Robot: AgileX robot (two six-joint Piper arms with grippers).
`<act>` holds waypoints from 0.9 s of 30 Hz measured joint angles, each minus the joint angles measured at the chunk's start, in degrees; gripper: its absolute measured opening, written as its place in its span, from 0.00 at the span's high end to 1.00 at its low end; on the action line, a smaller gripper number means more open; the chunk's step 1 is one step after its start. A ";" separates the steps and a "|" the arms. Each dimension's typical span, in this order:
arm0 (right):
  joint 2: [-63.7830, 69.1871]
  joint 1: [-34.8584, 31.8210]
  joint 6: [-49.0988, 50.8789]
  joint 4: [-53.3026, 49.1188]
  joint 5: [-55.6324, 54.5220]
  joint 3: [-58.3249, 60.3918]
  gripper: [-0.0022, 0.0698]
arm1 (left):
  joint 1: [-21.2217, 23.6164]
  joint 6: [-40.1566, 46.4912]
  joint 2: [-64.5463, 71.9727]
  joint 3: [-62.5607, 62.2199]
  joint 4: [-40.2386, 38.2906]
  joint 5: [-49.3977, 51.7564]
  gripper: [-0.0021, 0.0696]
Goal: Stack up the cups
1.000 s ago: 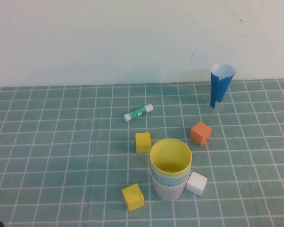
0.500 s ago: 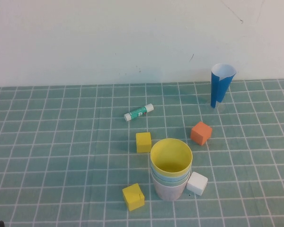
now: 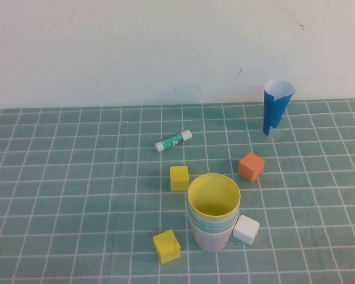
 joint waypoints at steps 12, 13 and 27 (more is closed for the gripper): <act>0.00 0.08 0.00 -0.13 0.00 0.00 0.94 | 8.70 9.87 -1.39 5.75 -6.26 -2.51 0.97; 0.00 0.08 0.00 -0.13 0.00 0.00 0.94 | 8.70 11.40 -1.39 5.75 -7.29 -1.91 0.97; 0.00 0.08 0.00 -0.17 0.00 0.00 0.94 | 8.73 13.80 -1.47 5.75 -7.88 -1.04 0.97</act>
